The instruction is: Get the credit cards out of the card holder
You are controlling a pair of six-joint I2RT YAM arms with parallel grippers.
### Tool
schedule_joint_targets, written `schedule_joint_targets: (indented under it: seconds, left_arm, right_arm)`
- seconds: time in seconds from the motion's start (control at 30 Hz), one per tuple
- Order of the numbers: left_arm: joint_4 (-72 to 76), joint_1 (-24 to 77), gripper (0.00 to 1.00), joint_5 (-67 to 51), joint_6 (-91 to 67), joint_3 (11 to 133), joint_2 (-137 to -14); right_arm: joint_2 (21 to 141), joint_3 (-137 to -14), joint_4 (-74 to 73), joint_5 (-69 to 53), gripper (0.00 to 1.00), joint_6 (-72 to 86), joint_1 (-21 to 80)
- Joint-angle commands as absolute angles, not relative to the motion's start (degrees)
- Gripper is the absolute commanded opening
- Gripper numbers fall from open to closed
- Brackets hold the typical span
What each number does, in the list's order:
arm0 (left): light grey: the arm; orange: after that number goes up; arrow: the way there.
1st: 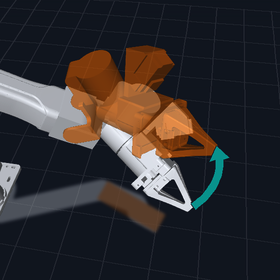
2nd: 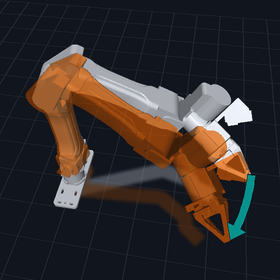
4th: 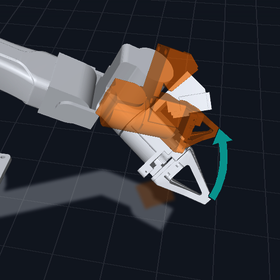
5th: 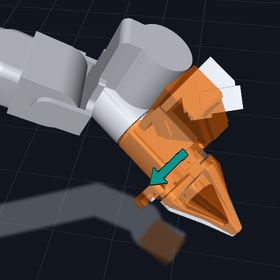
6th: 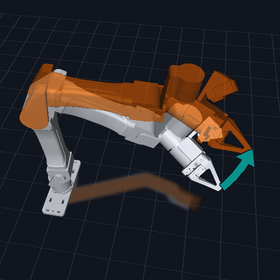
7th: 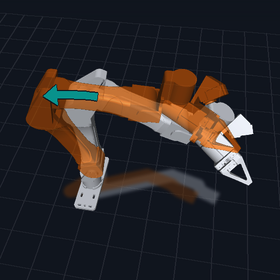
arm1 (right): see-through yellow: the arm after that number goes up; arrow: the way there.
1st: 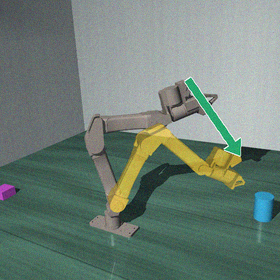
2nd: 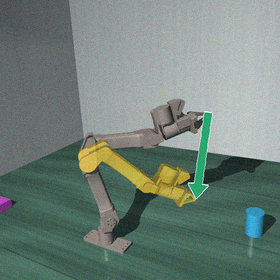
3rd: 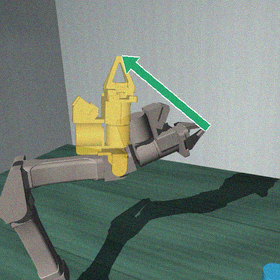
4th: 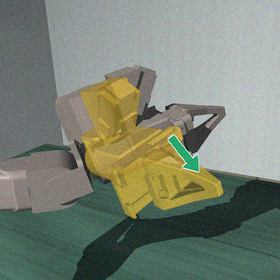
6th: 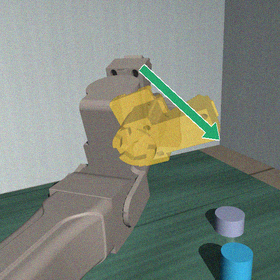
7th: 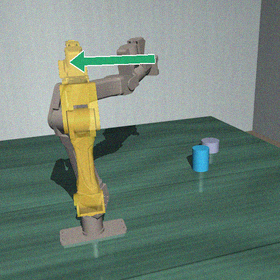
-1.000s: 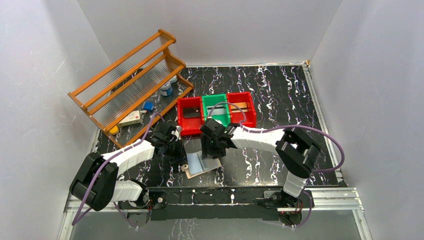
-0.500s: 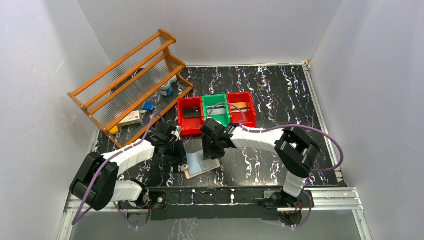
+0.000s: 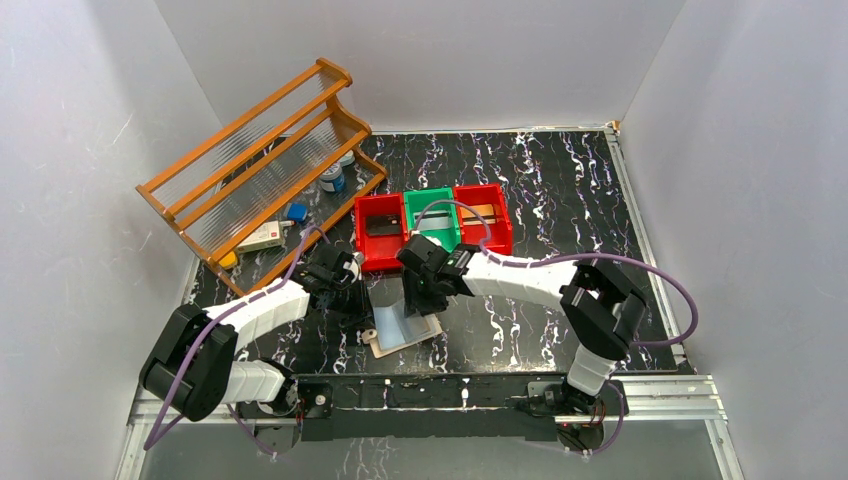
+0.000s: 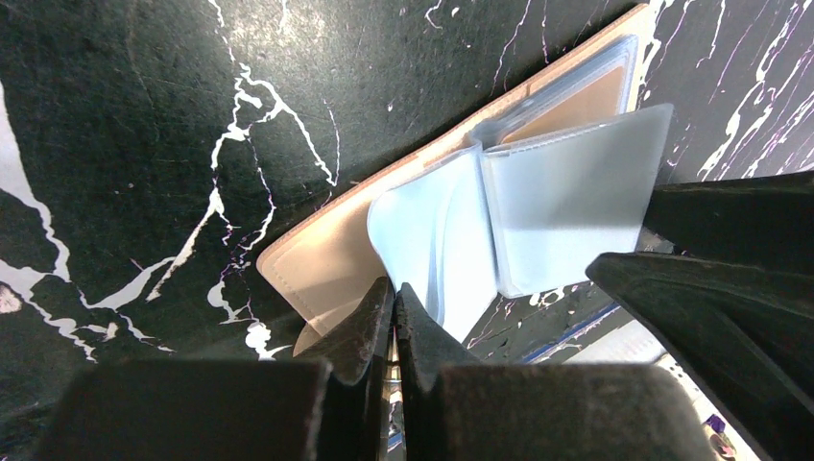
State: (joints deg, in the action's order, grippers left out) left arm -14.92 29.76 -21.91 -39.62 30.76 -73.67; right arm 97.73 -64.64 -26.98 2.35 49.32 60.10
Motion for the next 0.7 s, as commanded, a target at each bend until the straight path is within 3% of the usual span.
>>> schedule_joint_targets:
  seconds: [0.0,0.3,0.67]
  left_arm:
    - [-14.9,30.0,0.00,-23.5,-39.3,30.9,-73.6]
    - [-14.9,30.0,0.00,-23.4,-39.5,30.7,-73.5]
    - [-15.0,30.1,0.00,-23.1,-39.6,30.9,-73.1]
  right_arm:
    - [95.9,-69.1,-29.9,5.5,0.48,49.3,60.9]
    - [96.7,-72.3,-30.9,6.1,0.47,47.4,62.3]
    - [96.0,-66.4,-13.8,-9.8,0.46,48.4,62.4]
